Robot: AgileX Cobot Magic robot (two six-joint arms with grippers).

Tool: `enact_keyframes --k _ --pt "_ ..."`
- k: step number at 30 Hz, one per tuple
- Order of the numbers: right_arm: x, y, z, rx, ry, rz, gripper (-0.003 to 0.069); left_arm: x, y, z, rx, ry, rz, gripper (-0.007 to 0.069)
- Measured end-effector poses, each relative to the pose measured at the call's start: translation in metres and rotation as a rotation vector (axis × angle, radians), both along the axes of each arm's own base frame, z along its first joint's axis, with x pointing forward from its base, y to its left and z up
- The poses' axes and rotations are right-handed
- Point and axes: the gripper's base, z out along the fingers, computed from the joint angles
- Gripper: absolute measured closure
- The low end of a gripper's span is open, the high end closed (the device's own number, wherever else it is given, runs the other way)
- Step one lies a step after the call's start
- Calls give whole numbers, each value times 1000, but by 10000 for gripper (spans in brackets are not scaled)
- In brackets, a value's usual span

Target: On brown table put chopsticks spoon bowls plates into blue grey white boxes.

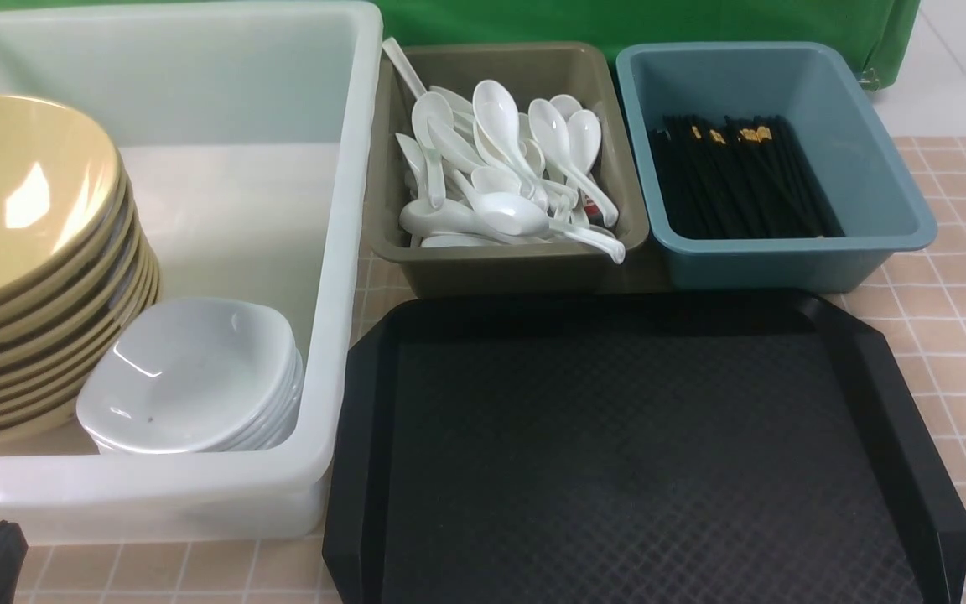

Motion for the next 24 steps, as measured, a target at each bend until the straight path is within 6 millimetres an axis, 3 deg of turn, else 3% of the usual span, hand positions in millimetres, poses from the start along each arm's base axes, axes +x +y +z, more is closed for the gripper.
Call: enact_keyframes --k 24 --pt "0 0 0 0 0 0 559 0 0 0 0 0 0 623"
